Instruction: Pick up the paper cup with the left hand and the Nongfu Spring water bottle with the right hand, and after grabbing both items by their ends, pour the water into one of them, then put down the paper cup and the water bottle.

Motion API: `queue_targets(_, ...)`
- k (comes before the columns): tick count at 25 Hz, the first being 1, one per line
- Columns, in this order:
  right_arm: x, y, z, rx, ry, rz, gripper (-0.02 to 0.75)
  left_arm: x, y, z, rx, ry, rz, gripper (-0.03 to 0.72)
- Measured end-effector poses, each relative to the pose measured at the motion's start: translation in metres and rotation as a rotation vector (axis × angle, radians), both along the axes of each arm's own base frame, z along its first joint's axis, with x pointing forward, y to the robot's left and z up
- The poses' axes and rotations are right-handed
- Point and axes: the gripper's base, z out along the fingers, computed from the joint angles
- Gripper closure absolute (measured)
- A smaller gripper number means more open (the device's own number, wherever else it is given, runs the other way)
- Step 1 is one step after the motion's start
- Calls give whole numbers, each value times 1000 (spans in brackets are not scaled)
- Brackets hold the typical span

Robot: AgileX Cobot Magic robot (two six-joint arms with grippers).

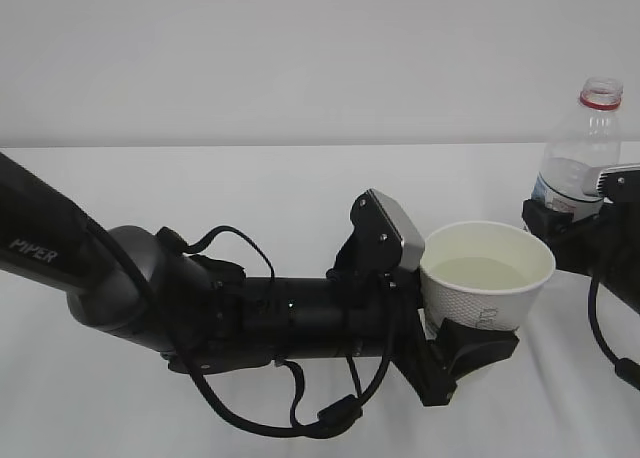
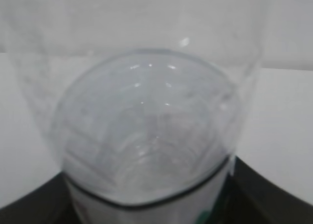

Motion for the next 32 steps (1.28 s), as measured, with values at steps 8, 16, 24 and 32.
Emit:
queue_targets(8,0,0,0,0,0,0,230,0,0,0,0,0,0,169)
queue_targets(16,0,0,0,0,0,0,183,0,0,0,0,0,0,169)
queue_targets(24,1,0,2,3,-26,3,146,0,0,0,0,0,0,169)
queue_targets(32,1,0,2,3,-28,3,122,0,0,0,0,0,0,169)
